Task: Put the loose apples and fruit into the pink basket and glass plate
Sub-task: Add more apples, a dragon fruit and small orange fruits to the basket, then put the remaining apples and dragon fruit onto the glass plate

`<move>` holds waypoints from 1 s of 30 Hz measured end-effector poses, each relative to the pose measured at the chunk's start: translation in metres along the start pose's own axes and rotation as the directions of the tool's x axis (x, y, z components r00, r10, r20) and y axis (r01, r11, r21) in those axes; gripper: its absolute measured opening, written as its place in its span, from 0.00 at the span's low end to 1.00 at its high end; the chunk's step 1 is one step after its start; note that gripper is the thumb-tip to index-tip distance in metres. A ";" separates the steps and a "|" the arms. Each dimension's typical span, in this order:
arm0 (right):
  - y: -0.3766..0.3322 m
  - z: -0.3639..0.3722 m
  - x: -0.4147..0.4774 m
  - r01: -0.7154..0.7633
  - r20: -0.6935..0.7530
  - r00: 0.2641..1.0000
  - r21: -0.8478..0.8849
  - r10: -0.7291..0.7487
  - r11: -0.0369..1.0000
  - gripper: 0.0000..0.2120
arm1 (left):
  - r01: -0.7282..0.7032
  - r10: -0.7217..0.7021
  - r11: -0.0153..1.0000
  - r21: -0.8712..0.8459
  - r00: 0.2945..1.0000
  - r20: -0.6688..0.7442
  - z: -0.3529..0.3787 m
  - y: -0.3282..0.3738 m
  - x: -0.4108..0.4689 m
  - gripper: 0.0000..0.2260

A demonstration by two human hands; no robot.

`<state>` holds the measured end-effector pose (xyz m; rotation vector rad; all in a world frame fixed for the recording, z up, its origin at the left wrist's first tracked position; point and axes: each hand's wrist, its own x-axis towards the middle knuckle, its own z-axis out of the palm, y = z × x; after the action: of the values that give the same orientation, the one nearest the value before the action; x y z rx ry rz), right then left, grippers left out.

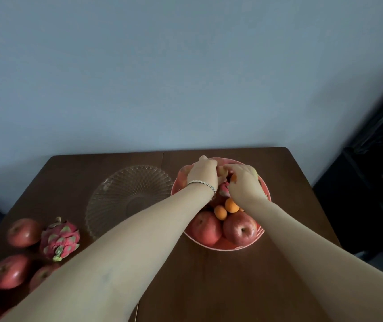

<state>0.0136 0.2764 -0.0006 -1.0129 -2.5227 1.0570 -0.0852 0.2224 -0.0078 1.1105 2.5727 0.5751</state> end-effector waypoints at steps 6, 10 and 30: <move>-0.001 -0.005 -0.011 0.000 0.020 1.000 -0.004 0.000 1.000 0.27 | 0.039 -0.041 0.996 -0.074 0.999 -0.027 -0.024 -0.009 -0.021 0.22; -0.016 -0.006 -0.035 0.038 -0.052 0.998 0.023 -0.036 0.999 0.21 | 0.054 -0.063 0.988 -0.142 0.996 -0.062 -0.049 -0.036 -0.076 0.11; -0.138 0.225 -0.125 -0.805 0.570 0.594 0.414 0.568 0.426 0.24 | 0.418 -0.380 0.890 -0.183 0.901 0.211 -0.113 -0.291 -0.288 0.06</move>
<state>-0.0645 0.0016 -0.0584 -1.8056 -1.5490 2.3192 -0.1221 -0.2013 -0.0152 0.5054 2.4129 0.6157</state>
